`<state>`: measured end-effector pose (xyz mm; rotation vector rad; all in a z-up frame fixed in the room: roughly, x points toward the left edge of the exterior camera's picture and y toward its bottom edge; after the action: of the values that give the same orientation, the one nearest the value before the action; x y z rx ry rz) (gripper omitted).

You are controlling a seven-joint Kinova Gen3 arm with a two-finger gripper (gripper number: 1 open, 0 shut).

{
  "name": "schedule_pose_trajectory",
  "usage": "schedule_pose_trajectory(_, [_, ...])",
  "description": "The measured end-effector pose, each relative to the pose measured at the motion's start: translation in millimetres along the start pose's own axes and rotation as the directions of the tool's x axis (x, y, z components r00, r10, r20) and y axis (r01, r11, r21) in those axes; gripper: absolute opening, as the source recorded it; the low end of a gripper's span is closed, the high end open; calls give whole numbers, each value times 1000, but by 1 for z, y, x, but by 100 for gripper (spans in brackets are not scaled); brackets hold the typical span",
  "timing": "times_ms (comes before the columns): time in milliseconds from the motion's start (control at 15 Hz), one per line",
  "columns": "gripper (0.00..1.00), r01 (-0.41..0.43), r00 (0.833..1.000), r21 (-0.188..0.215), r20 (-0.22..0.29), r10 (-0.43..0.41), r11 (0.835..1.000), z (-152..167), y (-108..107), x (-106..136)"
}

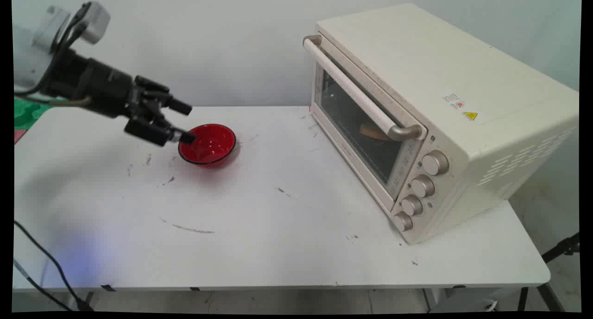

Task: Open the oven

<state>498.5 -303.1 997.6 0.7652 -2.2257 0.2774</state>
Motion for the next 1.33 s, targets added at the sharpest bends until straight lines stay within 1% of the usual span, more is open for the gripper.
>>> schedule_pose_trajectory(333, [100,31,999,39,-23,-30,999,10,5,57])
schedule_pose_trajectory(733, [100,29,999,81,-48,-25,996,29,14,129])
schedule_pose_trajectory(1000, [100,16,999,105,-47,-11,994,38,16,165])
schedule_pose_trajectory(1333, [100,-3,999,131,-34,7,991,61,19,222])
